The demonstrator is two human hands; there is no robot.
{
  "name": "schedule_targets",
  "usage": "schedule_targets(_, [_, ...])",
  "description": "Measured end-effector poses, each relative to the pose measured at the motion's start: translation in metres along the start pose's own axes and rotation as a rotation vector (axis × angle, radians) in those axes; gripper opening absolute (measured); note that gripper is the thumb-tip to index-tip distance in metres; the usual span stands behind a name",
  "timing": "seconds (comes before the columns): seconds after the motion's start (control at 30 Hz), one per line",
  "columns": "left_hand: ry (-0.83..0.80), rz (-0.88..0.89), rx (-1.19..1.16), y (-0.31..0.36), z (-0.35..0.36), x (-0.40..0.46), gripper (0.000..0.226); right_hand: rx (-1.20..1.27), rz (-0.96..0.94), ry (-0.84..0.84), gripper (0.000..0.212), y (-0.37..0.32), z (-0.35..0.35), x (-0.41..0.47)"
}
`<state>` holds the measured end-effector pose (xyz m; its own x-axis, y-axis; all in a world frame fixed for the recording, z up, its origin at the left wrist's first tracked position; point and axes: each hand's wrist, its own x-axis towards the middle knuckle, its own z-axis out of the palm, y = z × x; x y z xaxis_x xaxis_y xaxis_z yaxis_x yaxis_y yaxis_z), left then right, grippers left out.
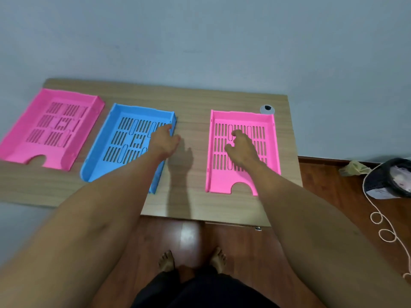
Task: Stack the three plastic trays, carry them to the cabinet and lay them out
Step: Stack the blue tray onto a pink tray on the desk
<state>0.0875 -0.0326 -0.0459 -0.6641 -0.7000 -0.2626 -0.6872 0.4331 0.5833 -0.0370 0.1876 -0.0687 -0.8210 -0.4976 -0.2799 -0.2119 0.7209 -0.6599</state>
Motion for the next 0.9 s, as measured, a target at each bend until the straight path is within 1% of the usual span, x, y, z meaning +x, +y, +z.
schedule_targets(0.13, [0.032,-0.010,0.016,-0.054,-0.047,0.007,0.061,-0.010,-0.056,-0.025,0.062,-0.052,0.044,0.004])
schedule_targets(0.33, [0.012,-0.050,-0.020,-0.138,-0.111,0.023,0.064,-0.003,-0.076,-0.039,0.056,-0.123,0.121,-0.002])
schedule_targets(0.4, [0.002,-0.070,-0.049,-0.162,-0.128,0.028,0.064,-0.003,-0.064,-0.071,0.055,-0.140,0.144,-0.003])
schedule_targets(0.47, [-0.007,-0.081,-0.076,-0.187,-0.137,0.035,0.064,0.002,-0.037,-0.106,0.048,-0.152,0.164,-0.004])
schedule_targets(0.57, [-0.023,-0.093,-0.082,-0.211,-0.146,0.037,0.058,-0.009,0.025,-0.138,0.039,-0.161,0.192,-0.004])
schedule_targets(0.63, [-0.040,-0.100,-0.074,-0.221,-0.150,0.039,0.056,-0.013,0.059,-0.145,0.046,-0.162,0.209,-0.003])
schedule_targets(0.77, [-0.107,-0.117,-0.064,-0.245,-0.145,0.052,0.048,-0.015,0.104,-0.121,0.079,-0.163,0.228,-0.006])
schedule_targets(0.83, [-0.115,-0.129,-0.061,-0.255,-0.142,0.056,0.044,-0.013,0.126,-0.105,0.086,-0.162,0.233,-0.009])
schedule_targets(0.9, [-0.084,-0.120,-0.045,-0.258,-0.138,0.059,0.039,-0.008,0.133,-0.101,0.089,-0.160,0.235,-0.011])
